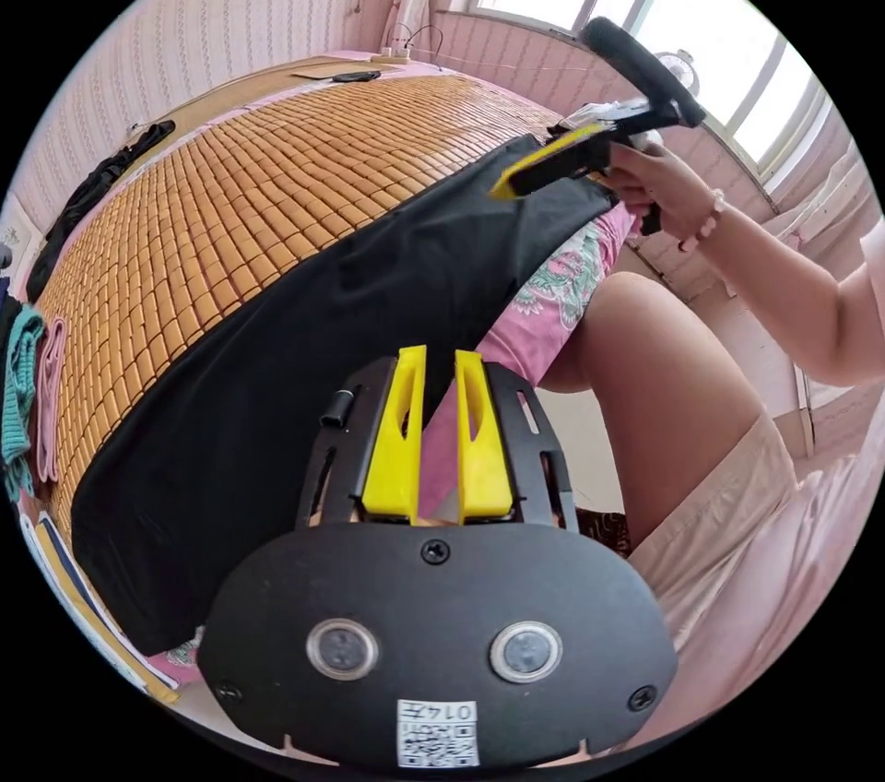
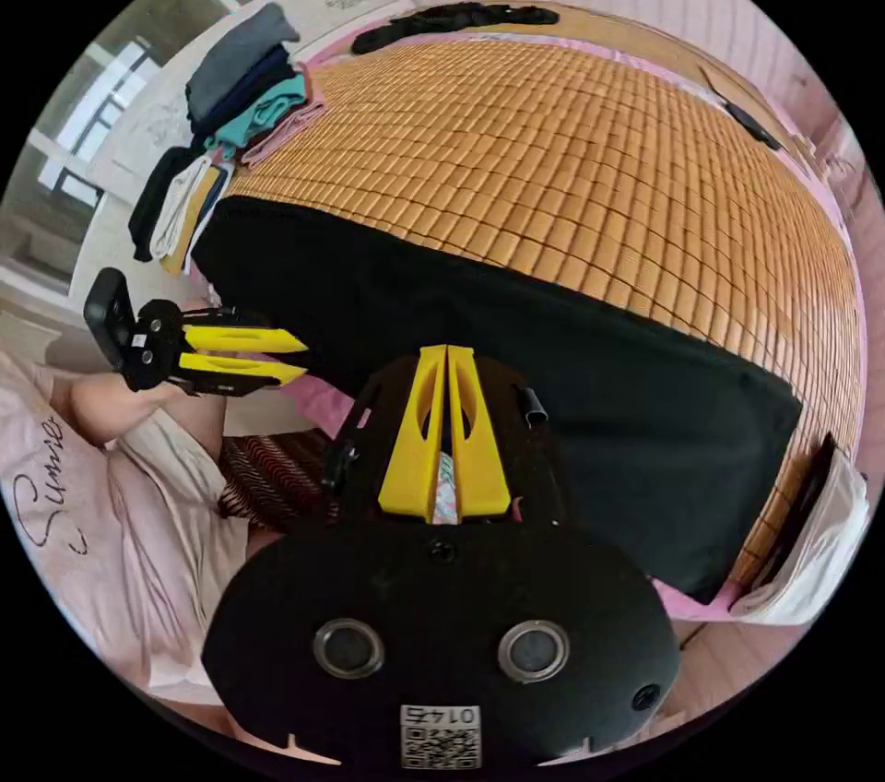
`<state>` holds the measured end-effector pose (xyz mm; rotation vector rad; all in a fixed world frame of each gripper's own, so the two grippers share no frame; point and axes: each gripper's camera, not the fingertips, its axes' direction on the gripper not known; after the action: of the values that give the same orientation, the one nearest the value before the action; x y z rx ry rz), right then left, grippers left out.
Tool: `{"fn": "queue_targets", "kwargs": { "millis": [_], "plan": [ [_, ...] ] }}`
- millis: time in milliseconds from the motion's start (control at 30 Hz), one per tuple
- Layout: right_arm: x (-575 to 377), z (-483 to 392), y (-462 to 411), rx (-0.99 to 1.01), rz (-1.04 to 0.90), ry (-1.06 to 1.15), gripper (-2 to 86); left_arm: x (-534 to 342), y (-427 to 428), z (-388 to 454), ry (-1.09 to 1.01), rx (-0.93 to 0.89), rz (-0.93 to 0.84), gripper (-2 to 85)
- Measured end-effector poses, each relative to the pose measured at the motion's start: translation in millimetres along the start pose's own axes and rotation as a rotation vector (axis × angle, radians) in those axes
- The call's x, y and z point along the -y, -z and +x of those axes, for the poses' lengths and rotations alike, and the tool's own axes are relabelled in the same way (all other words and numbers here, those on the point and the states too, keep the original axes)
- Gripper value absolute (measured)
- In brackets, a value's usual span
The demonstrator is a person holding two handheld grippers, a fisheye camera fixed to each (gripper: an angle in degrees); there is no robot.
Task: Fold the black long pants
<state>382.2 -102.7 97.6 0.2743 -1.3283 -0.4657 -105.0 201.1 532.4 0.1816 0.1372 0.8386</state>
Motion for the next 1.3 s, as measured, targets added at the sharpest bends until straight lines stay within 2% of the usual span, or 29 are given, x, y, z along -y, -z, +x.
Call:
{"fn": "queue_targets", "kwargs": {
  "millis": [67, 133, 167, 200, 300, 367, 500, 600, 700, 833, 967, 1167, 1300],
  "plan": [
    [44.2, -44.1, -35.2, -0.093, -0.07, 0.161, -0.3, 1.8, -21.6, 8.7, -0.026, 0.004, -0.048, 5.6],
    [64.2, -48.6, -51.1, -0.108, -0.076, 0.155, -0.3, -5.1, -30.6, 18.2, -0.06, 0.061, -0.008, 5.1],
    [72.0, -44.8, -62.0, -0.104, -0.137, 0.145, -0.4, -8.3, -34.2, 23.1, -0.071, 0.077, 0.005, 4.9],
    [73.2, -42.8, -57.9, -0.095, -0.112, 0.146, -0.4, -8.9, -36.7, 27.0, -0.081, 0.086, 0.007, 4.7],
    [78.1, -31.0, -55.8, -0.046, -0.221, 0.138, -0.3, -2.4, -41.8, 34.6, -0.113, 0.089, -0.024, 3.0],
    [73.8, -22.1, -52.4, -0.095, -0.193, 0.117, -0.3, 0.5, -41.6, 41.5, -0.134, 0.106, -0.013, 1.1],
    [62.5, 0.6, -48.8, -0.01, -0.177, 0.06, -0.2, -5.0, -58.1, 46.6, -0.127, 0.09, 0.01, 0.0],
    [31.6, 25.2, -23.8, 0.109, -0.019, -0.015, 0.2, -0.6, -59.1, 50.1, -0.142, 0.072, -0.015, 1.3],
    [-37.2, 66.1, 21.3, 0.168, 0.229, -0.2, 1.4, 1.4, -47.6, 60.3, -0.174, 0.072, 0.049, 3.3],
    [-178.4, 133.3, 67.0, 0.039, 0.501, -0.565, 7.1, 14.9, -45.5, 64.8, -0.166, 0.042, 0.084, 4.8],
    [-299.4, 188.8, 86.1, -0.193, 0.536, -0.93, 12.1, 47.0, -56.9, 62.4, -0.181, 0.028, 0.095, 5.4],
    [-355.2, 228.3, 87.1, -0.286, 0.588, -1.08, 14.5, 181.0, -88.3, 78.2, -0.343, -0.061, 0.112, 8.3],
    [-365.8, 236.1, 67.5, -0.225, 0.655, -1.118, 13.9, 300.0, -130.7, 108.7, -0.395, -0.092, 0.105, 9.2]
  ]
}}
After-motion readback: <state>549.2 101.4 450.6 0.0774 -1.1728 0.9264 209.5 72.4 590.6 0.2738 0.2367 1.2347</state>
